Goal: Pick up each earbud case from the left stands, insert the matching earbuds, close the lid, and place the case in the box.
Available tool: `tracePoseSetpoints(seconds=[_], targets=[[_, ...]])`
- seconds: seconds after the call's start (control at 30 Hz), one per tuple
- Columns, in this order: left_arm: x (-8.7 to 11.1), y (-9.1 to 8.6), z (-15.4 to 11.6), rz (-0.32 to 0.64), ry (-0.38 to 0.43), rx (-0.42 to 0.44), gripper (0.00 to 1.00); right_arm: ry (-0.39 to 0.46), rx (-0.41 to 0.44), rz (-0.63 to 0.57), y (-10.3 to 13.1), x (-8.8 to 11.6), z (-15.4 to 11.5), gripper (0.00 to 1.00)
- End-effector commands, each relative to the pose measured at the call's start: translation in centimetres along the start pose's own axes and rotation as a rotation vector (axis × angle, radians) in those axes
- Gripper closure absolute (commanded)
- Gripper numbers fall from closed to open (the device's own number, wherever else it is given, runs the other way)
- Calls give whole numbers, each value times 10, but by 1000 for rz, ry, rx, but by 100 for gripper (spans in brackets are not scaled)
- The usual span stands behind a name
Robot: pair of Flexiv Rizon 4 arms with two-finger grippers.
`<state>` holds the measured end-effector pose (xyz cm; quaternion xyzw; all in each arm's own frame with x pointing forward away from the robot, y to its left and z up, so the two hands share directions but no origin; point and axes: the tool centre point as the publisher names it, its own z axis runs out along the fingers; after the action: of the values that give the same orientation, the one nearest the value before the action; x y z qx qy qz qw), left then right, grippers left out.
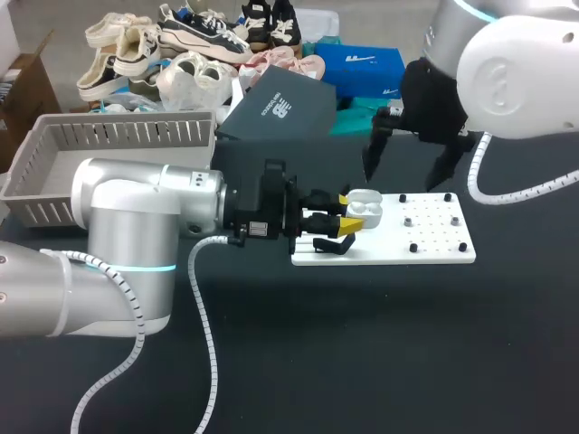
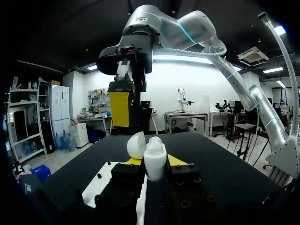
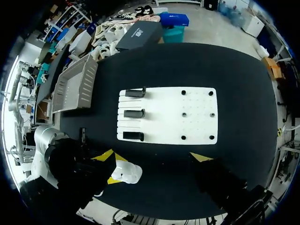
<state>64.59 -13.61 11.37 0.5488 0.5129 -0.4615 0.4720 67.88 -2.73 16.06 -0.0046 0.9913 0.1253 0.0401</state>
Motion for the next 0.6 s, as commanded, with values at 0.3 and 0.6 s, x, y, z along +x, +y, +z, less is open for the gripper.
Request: tracePoseSetpoints(seconds=[0.3, 0.6], targets=[[0, 0, 0, 0, 0, 2, 100, 45, -1, 20, -6, -10, 23, 0], [0, 0, 0, 0, 0, 2, 100, 64, 5, -1, -8, 11, 19, 0]])
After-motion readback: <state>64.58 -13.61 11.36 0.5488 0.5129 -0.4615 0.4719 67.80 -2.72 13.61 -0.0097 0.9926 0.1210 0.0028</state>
